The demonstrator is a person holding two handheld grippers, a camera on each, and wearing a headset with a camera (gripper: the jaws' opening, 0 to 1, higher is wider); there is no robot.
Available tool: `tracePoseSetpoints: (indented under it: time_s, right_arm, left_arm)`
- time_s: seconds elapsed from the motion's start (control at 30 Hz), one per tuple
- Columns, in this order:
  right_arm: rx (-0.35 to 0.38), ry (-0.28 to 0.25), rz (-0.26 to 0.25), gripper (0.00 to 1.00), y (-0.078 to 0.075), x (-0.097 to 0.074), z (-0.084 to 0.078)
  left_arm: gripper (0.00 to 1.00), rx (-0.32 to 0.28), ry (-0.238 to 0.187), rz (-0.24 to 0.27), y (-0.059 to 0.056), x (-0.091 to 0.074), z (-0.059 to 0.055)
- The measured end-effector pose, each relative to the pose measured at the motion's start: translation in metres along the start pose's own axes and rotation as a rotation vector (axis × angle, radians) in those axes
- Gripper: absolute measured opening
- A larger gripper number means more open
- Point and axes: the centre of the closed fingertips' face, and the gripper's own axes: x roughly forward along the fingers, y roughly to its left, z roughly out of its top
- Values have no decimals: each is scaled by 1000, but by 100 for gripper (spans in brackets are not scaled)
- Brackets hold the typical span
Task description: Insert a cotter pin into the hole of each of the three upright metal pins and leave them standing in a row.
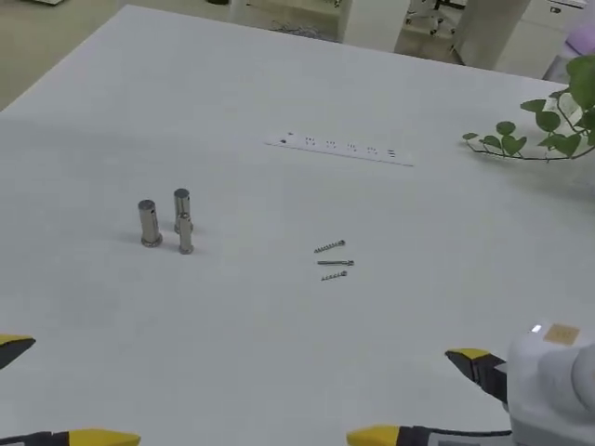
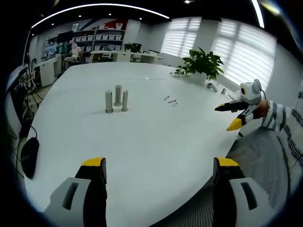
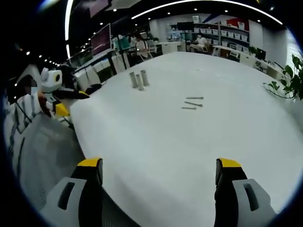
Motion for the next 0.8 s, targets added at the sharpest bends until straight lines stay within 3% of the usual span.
tracePoseSetpoints:
  time_s: [0.23,0.5,0.73,0.8]
  right_arm:
    - [-2,12,3,100,3,1,-4]
    - [0,19,0,100,3,3,-5]
    - [-10,35,-3,100,2,5,-5]
    - [-3,25,-5,100,1,5,-2]
  left_arm:
    - [91,20,11,3,3,6,3]
    - [90,34,-7,-13,6,15,15]
    - [89,72,1,-25,18,29,25]
    - [89,78,20,-33,22,34,25]
